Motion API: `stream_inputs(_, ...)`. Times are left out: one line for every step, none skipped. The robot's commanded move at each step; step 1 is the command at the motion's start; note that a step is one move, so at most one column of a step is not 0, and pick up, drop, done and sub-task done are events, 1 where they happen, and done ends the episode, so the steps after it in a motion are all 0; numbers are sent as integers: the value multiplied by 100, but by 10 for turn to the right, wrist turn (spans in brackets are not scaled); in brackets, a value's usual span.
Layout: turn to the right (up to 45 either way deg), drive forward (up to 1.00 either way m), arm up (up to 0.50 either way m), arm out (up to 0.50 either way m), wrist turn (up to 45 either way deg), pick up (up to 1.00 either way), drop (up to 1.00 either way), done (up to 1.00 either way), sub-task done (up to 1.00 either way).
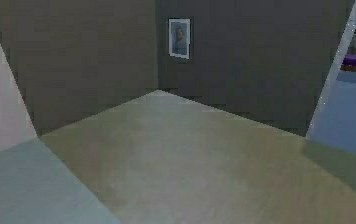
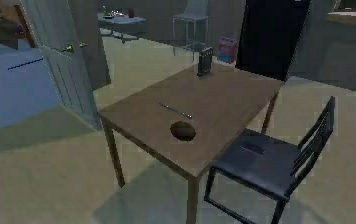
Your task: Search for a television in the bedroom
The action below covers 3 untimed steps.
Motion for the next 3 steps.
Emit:
stream_inputs(360, 0, 0, 0, 0, 0, 0, 0, 0)
stream_inputs(0, 5, 0, 0, 0, 0, 0, 0, 0)
stream_inputs(-300, 0, 0, 0, 0, 0, 0, 0, 0)
